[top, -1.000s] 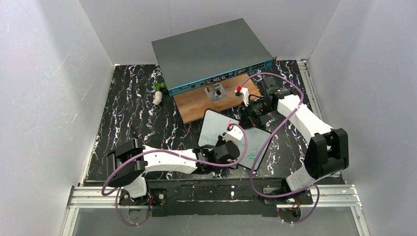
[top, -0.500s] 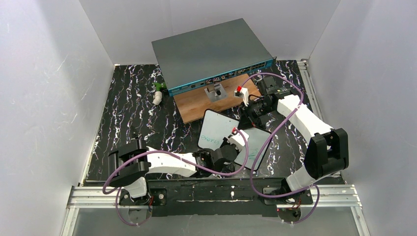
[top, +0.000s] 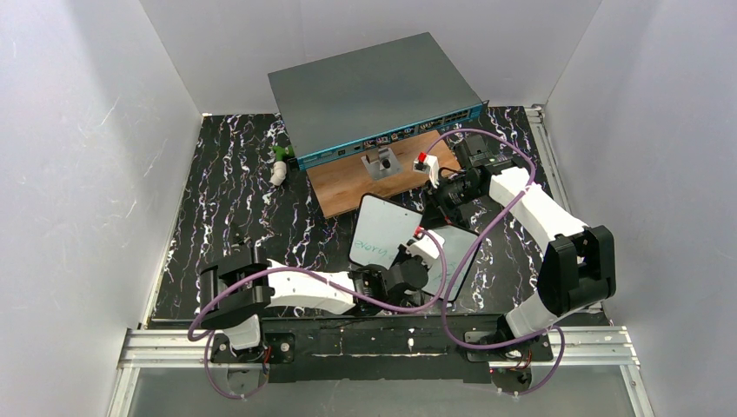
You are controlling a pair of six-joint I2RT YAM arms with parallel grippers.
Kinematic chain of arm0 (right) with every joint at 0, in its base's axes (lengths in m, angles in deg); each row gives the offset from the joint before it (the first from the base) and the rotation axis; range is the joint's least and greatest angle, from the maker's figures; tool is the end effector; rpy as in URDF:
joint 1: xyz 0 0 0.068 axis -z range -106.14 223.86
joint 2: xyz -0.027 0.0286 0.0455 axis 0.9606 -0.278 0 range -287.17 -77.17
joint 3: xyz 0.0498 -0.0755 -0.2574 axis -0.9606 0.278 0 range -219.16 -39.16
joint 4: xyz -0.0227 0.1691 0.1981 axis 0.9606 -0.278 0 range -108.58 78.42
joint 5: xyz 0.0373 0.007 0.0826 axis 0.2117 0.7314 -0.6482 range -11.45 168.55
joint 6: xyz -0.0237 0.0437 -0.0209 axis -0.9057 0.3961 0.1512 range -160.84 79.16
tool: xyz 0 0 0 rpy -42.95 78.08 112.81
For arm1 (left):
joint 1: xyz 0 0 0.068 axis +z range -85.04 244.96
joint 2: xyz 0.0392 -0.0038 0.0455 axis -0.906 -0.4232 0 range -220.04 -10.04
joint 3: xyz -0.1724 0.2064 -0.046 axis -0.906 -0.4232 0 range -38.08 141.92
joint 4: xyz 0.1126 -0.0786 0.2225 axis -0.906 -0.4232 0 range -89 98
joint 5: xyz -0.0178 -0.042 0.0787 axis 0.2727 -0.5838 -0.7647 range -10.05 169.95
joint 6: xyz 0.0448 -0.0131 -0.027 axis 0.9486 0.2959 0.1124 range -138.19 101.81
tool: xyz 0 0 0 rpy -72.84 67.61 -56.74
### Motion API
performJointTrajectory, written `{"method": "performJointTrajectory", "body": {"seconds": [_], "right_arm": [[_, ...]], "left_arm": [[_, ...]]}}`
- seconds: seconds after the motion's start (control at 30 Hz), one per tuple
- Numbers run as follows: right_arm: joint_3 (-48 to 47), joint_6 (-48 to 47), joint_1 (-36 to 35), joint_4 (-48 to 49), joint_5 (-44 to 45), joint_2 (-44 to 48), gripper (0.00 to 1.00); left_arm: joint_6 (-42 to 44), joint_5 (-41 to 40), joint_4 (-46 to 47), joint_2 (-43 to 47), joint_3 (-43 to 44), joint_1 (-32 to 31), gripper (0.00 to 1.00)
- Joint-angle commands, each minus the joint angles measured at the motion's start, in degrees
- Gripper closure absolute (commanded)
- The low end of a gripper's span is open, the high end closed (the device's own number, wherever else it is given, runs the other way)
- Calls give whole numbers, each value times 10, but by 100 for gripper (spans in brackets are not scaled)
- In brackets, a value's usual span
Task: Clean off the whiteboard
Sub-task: Erase the whiteboard at the center of the board.
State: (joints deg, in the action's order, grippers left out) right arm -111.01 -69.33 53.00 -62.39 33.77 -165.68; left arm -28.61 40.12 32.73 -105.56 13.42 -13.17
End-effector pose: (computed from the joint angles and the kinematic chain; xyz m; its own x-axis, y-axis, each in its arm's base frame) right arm 0.2743 0.1314 0.2730 -0.5177 -0.5596 -0.6472 -0.8556 0.3416 0.3890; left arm 0.0961 -0.3467 0.2157 -0.1802 0.1825 -0.9666 0.6045 0.7957 0.0376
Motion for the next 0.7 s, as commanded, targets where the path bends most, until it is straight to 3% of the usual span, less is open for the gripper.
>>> {"method": "performJointTrajectory", "body": {"seconds": [0.0, 0.23, 0.47, 0.67], "right_arm": [[-1, -30, -11, -11, 7, -4, 99], [-1, -29, -11, -11, 11, -1, 99], [-1, -30, -11, -11, 9, -1, 99], [-1, -30, -11, -12, 9, 0, 99]], "left_arm": [[-77, -102, -122, 1, 14, 29, 100], [-109, -108, -195, -2, 38, 28, 100], [-55, -52, -109, -7, 51, -4, 100], [-41, -29, -97, -42, 93, -23, 100]]}}
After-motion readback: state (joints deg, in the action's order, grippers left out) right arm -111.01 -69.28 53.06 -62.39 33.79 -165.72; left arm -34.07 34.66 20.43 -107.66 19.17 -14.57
